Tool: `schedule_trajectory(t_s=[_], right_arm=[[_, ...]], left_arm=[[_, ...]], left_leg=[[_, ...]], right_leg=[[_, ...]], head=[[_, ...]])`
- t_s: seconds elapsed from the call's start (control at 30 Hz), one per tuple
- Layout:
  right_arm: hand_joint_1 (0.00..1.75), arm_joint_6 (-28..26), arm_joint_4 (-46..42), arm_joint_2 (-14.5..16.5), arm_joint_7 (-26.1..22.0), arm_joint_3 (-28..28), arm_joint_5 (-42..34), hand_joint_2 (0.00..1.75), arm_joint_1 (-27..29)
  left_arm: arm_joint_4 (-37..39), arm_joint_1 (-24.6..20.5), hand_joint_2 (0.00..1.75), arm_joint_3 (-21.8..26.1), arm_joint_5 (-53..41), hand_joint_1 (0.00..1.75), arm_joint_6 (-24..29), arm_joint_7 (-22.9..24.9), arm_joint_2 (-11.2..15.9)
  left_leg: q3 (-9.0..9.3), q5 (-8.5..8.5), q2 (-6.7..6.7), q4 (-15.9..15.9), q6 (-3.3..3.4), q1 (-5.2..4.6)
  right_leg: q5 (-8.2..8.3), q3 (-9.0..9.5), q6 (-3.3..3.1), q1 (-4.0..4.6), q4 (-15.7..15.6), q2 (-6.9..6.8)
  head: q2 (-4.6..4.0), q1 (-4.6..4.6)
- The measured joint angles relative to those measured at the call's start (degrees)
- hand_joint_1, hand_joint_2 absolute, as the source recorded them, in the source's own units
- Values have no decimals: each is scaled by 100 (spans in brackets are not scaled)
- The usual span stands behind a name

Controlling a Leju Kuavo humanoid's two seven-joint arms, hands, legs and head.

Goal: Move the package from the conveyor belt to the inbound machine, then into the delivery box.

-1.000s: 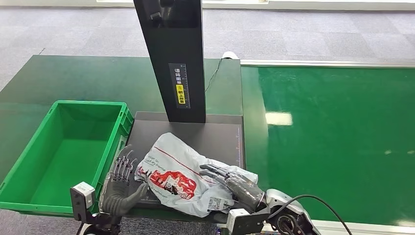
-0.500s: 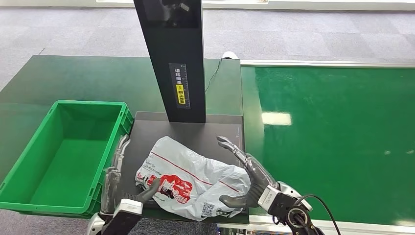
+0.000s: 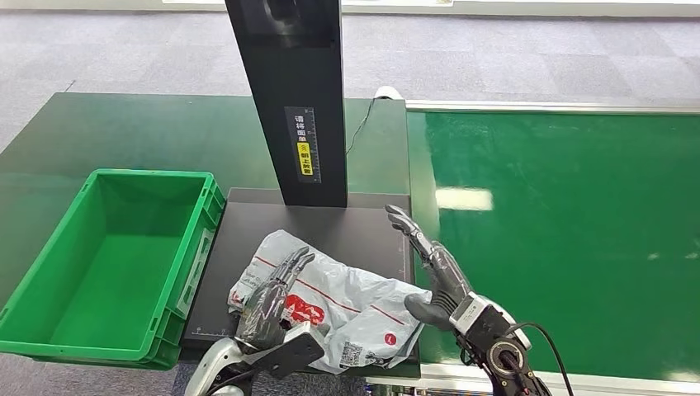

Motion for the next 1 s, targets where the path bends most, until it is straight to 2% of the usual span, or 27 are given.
schedule_trajectory(t_s=[0.17, 0.33, 0.37, 0.47, 0.5, 0.57, 0.63, 0.73, 0.9, 1.0], right_arm=[[0, -194, -28, 39, 0, -62, 28, 0, 38], [0, -257, -32, 64, 0, -76, 51, 0, 65], [0, -262, -32, 72, 0, -77, 52, 0, 68], [0, -300, -32, 88, 0, -77, 57, 0, 71], [0, -315, -32, 90, 0, -77, 59, 0, 73], [0, -344, -39, 92, 0, -77, 61, 0, 80], [0, -367, -47, 93, 0, -77, 64, 0, 85], [0, -374, -49, 105, 10, -75, 64, 0, 61], [0, -379, -47, 132, 93, -74, 26, 0, -54], [0, -383, -46, 132, 104, -73, -8, 0, -98]], left_arm=[[877, -538, 175, -145, -229, 0, -434, 274, 2], [1442, -916, 175, -242, -242, 0, -541, 298, -18], [1518, -973, 175, -257, -242, 13, -542, 297, -22], [1658, -1078, 175, -281, -228, 124, -498, 223, -31], [1686, -1093, 175, -285, -222, 152, -431, 163, -31], [1725, -1100, 175, -287, -221, 167, -236, 37, -21], [1742, -1106, 175, -287, -222, 174, -58, -63, 0], [1742, -1131, 175, -285, -162, 175, 199, -275, 35], [1569, -1133, 175, -263, 121, 175, 1053, -813, 100], [1339, -1089, 175, -221, 356, 175, 1385, -1058, 145]], left_leg=[[3, 0, -1, 0, 0, 0], [18, 0, -3, -1, 0, 0], [21, 0, -3, -1, 1, 0], [29, 0, -2, -1, 1, 0], [30, 0, -2, -1, 2, 0], [31, 2, -1, -1, 4, 0], [32, 5, -1, 0, 5, 0], [33, 6, 0, 0, 5, 0], [21, 7, -1, 0, 5, 1], [11, 7, 0, 0, 5, 0]], right_leg=[[1, 6, 0, 0, 0, 0], [0, 26, 1, 0, 0, -5], [0, 32, 1, -1, 0, -6], [0, 45, 2, -2, -1, -6], [1, 46, 4, -2, -1, -5], [6, 45, 7, -2, -1, -4], [10, 43, 8, -2, -1, -2], [12, 40, 9, -1, 0, -1], [12, 28, 9, 0, 1, -1], [12, 18, 9, 0, 1, -1]], head=[[0, 0], [0, 0], [0, 0], [0, 1], [0, 2], [0, 1], [0, 0], [0, 0], [0, 0], [0, 0]])
